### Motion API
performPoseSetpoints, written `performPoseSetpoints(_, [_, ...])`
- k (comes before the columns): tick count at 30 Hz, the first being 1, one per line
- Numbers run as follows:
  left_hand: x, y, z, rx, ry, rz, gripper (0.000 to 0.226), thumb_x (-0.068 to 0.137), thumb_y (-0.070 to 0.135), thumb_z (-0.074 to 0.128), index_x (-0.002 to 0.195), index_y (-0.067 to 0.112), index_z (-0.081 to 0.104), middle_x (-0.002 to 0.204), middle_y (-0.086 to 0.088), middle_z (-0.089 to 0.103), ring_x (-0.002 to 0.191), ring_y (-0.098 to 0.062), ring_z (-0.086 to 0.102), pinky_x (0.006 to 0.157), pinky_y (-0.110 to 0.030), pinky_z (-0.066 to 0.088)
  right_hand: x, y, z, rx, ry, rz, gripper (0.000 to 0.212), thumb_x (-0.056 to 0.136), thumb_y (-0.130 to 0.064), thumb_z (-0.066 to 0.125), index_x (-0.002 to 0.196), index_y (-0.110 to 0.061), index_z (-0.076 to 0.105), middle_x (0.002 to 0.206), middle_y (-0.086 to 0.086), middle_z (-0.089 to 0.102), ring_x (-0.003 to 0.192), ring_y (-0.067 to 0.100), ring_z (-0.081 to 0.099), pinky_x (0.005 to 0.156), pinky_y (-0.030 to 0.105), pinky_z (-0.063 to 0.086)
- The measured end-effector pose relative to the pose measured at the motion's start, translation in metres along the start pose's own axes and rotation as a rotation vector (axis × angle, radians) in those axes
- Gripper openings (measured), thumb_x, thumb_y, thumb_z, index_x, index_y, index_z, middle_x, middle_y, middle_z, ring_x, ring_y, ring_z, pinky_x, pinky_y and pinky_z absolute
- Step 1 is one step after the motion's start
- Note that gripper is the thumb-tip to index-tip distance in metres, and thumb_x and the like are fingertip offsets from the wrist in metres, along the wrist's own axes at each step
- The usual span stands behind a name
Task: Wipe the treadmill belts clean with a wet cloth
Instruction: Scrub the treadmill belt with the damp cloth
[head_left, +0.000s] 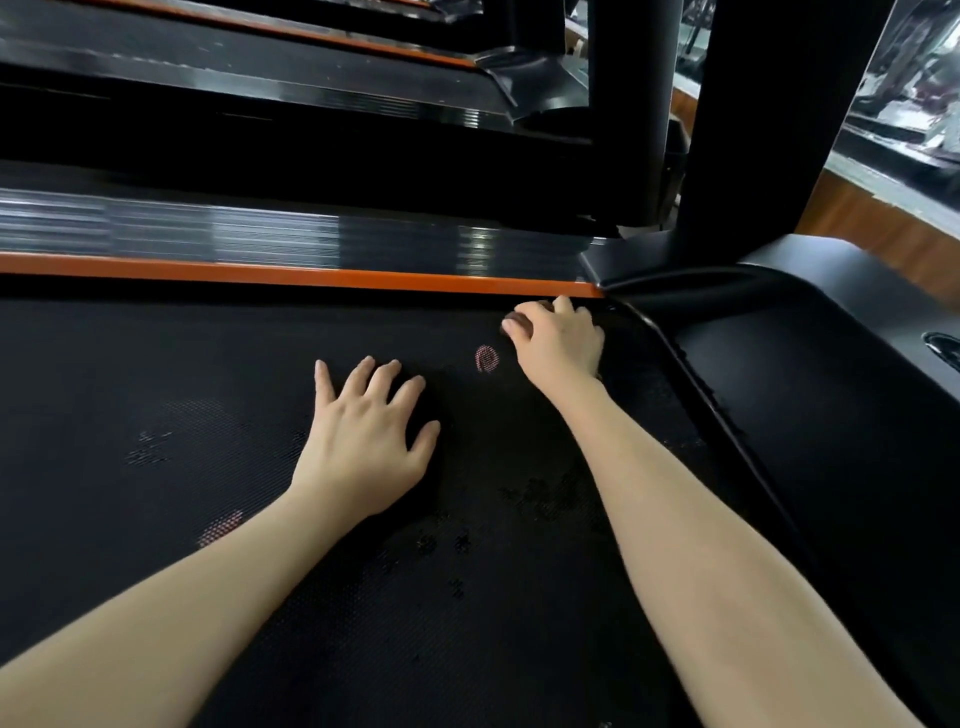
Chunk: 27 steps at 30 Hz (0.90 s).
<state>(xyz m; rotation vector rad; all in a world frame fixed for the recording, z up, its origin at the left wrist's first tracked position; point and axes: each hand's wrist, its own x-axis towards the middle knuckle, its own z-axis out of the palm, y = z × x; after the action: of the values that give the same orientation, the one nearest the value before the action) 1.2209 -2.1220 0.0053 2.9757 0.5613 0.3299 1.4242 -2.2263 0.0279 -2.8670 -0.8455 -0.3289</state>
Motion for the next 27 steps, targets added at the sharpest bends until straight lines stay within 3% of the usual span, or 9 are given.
performPoseSetpoints(5, [0.000, -0.001, -0.001, 0.010, -0.011, -0.009, 0.080, 0.079, 0.060, 0.007, 0.138, 0.022, 0.045, 0.147, -0.007, 0.039, 0.141, -0.029, 0.025, 0.113, -0.062, 0.007, -0.070, 0.011, -0.008, 0.133, 0.080, -0.479, 0.037, 0.090, -0.045, 0.055, 0.124, -0.031, 0.062, 0.103, 0.009, 0.057, 0.088, 0.030, 0.053, 0.070, 0.037, 0.047])
performPoseSetpoints(7, [-0.002, -0.001, -0.001, 0.010, -0.013, -0.010, 0.080, 0.079, 0.060, 0.007, 0.138, 0.021, 0.045, 0.147, -0.007, 0.039, 0.141, -0.029, 0.025, 0.113, -0.062, 0.007, -0.077, 0.029, -0.009, 0.158, 0.109, -0.595, 0.038, 0.087, -0.048, 0.051, 0.117, -0.032, 0.067, 0.092, 0.006, 0.058, 0.076, 0.026, 0.054, 0.060, 0.033, 0.047])
performPoseSetpoints(9, [-0.002, -0.001, -0.001, 0.001, -0.008, -0.012, 0.079, 0.079, 0.059, 0.008, 0.137, 0.021, 0.046, 0.146, -0.007, 0.040, 0.140, -0.029, 0.026, 0.113, -0.061, 0.006, -0.058, 0.029, -0.008, 0.139, 0.090, -0.493, 0.039, 0.089, -0.052, 0.047, 0.118, -0.034, 0.066, 0.094, 0.005, 0.058, 0.083, 0.027, 0.057, 0.066, 0.033, 0.045])
performPoseSetpoints(13, [-0.001, 0.000, -0.002, -0.018, 0.016, -0.015, 0.077, 0.080, 0.059, 0.011, 0.134, 0.019, 0.048, 0.144, -0.007, 0.043, 0.139, -0.029, 0.029, 0.112, -0.062, 0.008, -0.003, -0.009, 0.001, 0.135, 0.017, -0.058, 0.036, 0.097, -0.049, 0.042, 0.125, -0.031, 0.057, 0.116, 0.006, 0.056, 0.104, 0.027, 0.053, 0.075, 0.032, 0.039])
performPoseSetpoints(15, [-0.001, 0.000, -0.002, -0.027, 0.013, -0.019, 0.080, 0.079, 0.059, 0.011, 0.135, 0.016, 0.047, 0.145, -0.006, 0.043, 0.139, -0.027, 0.029, 0.112, -0.061, 0.007, -0.010, -0.025, -0.001, 0.163, -0.007, -0.072, 0.037, 0.097, -0.049, 0.042, 0.122, -0.029, 0.059, 0.114, 0.007, 0.056, 0.101, 0.027, 0.055, 0.075, 0.033, 0.043])
performPoseSetpoints(19, [-0.001, -0.001, -0.004, -0.024, -0.003, -0.032, 0.082, 0.078, 0.058, 0.012, 0.138, 0.012, 0.042, 0.150, -0.004, 0.036, 0.142, -0.025, 0.023, 0.113, -0.060, 0.004, -0.088, -0.019, -0.012, 0.274, 0.079, -0.461, 0.035, 0.088, -0.053, 0.052, 0.111, -0.031, 0.068, 0.094, 0.003, 0.060, 0.083, 0.026, 0.060, 0.066, 0.034, 0.049])
performPoseSetpoints(21, [-0.001, -0.001, -0.004, -0.031, -0.018, -0.038, 0.075, 0.081, 0.054, 0.018, 0.140, 0.012, 0.039, 0.152, -0.003, 0.033, 0.143, -0.024, 0.020, 0.114, -0.059, 0.002, -0.091, -0.008, -0.013, 0.256, 0.098, -0.533, 0.036, 0.085, -0.056, 0.053, 0.109, -0.034, 0.069, 0.090, 0.001, 0.060, 0.081, 0.023, 0.060, 0.062, 0.031, 0.048])
performPoseSetpoints(25, [-0.001, -0.001, -0.005, -0.027, -0.032, -0.037, 0.074, 0.083, 0.054, 0.019, 0.142, 0.013, 0.036, 0.153, -0.002, 0.030, 0.144, -0.023, 0.017, 0.114, -0.058, 0.000, -0.022, -0.015, -0.001, 0.182, 0.055, -0.214, 0.033, 0.091, -0.054, 0.050, 0.117, -0.038, 0.062, 0.107, 0.002, 0.057, 0.102, 0.025, 0.053, 0.078, 0.035, 0.045])
performPoseSetpoints(27, [-0.001, -0.002, -0.005, -0.036, -0.027, -0.032, 0.074, 0.083, 0.054, 0.019, 0.142, 0.014, 0.037, 0.153, -0.002, 0.031, 0.144, -0.023, 0.017, 0.114, -0.058, 0.000, 0.000, -0.027, 0.006, 0.177, 0.031, -0.066, 0.034, 0.095, -0.053, 0.046, 0.120, -0.034, 0.061, 0.114, 0.004, 0.056, 0.105, 0.026, 0.052, 0.078, 0.035, 0.044])
